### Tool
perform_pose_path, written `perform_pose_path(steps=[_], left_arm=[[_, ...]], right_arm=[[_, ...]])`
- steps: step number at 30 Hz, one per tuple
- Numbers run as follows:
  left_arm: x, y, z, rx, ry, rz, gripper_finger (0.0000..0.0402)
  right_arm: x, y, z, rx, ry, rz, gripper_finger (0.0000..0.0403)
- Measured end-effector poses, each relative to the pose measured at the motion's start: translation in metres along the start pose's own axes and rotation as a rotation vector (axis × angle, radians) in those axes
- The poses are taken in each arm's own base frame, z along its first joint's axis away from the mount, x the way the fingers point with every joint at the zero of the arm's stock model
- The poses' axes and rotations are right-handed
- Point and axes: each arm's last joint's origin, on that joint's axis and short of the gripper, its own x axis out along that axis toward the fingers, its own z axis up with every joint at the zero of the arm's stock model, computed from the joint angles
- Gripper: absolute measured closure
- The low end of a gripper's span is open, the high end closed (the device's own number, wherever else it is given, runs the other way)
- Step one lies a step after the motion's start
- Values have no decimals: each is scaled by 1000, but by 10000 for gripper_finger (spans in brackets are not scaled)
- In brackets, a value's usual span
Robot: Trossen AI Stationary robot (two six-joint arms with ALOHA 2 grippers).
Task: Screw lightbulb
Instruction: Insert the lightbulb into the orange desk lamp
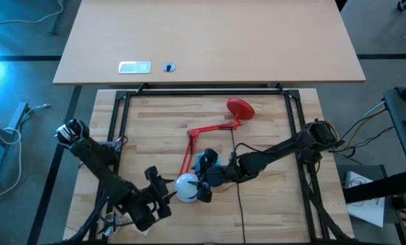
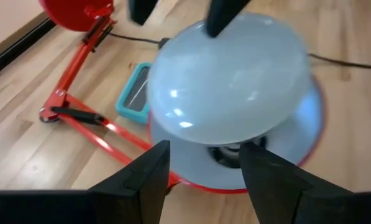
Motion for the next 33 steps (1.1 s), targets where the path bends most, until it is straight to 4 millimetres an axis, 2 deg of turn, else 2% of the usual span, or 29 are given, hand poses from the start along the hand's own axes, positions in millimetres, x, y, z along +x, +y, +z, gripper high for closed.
perform_pose_path(steps=[7, 12, 19, 23, 33], left_arm=[[3, 12, -3, 3, 12, 96, 218], [3, 13, -3, 19, 11, 102, 218], [-12, 3, -8, 157, 6, 30, 218], [-18, -4, -6, 180, -39, -3, 218], [-3, -5, -4, 82, 28, -69, 218]], right_arm=[[-1, 4, -1, 17, 7, 42, 152], [-4, 3, 0, 43, 4, 33, 148], [-6, 2, 2, 46, -3, 16, 151], [-6, 1, 2, 45, -4, 13, 148], [-6, 1, 3, 39, -9, 11, 137]])
